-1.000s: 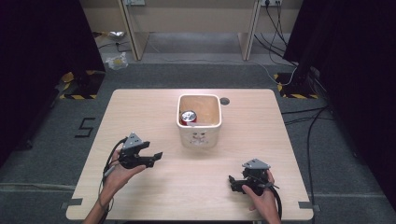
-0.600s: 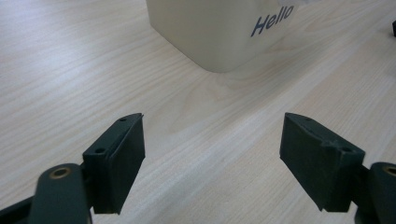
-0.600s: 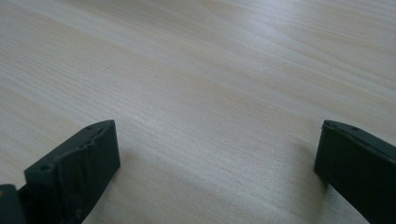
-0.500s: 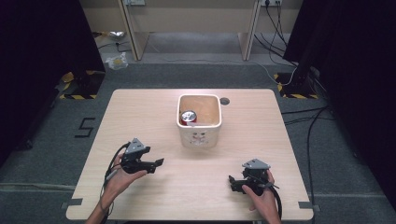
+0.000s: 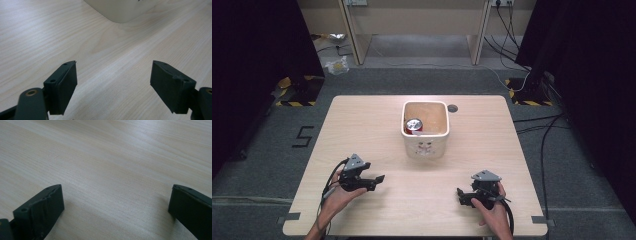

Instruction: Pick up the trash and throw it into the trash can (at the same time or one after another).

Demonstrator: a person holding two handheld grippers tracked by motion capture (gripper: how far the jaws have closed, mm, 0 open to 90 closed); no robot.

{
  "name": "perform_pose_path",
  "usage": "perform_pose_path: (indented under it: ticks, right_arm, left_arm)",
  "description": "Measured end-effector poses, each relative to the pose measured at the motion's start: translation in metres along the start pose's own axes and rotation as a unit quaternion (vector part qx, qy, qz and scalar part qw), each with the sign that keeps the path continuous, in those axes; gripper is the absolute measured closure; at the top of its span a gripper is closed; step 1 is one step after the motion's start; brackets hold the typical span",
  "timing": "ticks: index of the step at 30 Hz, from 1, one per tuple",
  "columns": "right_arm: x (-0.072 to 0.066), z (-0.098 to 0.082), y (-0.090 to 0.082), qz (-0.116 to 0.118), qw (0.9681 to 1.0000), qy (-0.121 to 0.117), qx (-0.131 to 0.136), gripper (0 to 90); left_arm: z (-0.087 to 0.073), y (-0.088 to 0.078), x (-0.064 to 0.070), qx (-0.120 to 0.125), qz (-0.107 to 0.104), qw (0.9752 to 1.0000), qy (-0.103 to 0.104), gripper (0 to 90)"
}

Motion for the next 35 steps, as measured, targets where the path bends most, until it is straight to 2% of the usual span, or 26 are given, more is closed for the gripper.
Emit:
perform_pose_path:
  ticks: [7, 18, 24, 29, 32, 34, 35]
  right_arm:
    - [0.000, 0.000, 0.000, 0.000, 1.0000, 0.000, 0.000, 0.2]
    - [0.000, 0.000, 0.000, 0.000, 1.0000, 0.000, 0.000, 0.2]
    - [0.000, 0.000, 0.000, 0.000, 1.0000, 0.000, 0.000, 0.2]
    - [0.000, 0.000, 0.000, 0.000, 1.0000, 0.000, 0.000, 0.2]
    - [0.000, 0.000, 0.000, 0.000, 1.0000, 0.000, 0.000, 0.2]
    - [0.000, 0.000, 0.000, 0.000, 1.0000, 0.000, 0.000, 0.2]
    - [0.000, 0.000, 0.000, 0.000, 1.0000, 0.000, 0.000, 0.2]
  left_arm:
    - [-0.009, -0.001, 0.002, -0.005, -0.001, 1.0000, 0.004, 21.3]
    - [-0.026, -0.002, 0.001, -0.030, -0.003, 0.9995, 0.007, 21.5]
    - [-0.032, -0.002, 0.003, -0.040, -0.005, 0.9992, 0.007, 21.7]
    - [-0.033, -0.002, 0.003, -0.039, -0.004, 0.9992, 0.012, 21.4]
    - [-0.035, -0.001, 0.004, -0.031, -0.003, 0.9992, 0.026, 19.8]
    - [-0.035, -0.001, 0.005, -0.036, 0.003, 0.9987, 0.037, 19.0]
    - [-0.035, 0.000, 0.005, -0.036, 0.002, 0.9987, 0.036, 18.0]
Point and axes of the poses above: each handheld gripper's, and its own axes: y roughly forward along the jaws, z roughly out of its top, x roughly to its right, the point moved 8 cm from there along y, roughly forward along the jaws, and after that the axes turned 12 degrees about x, right-handed, at the moved point
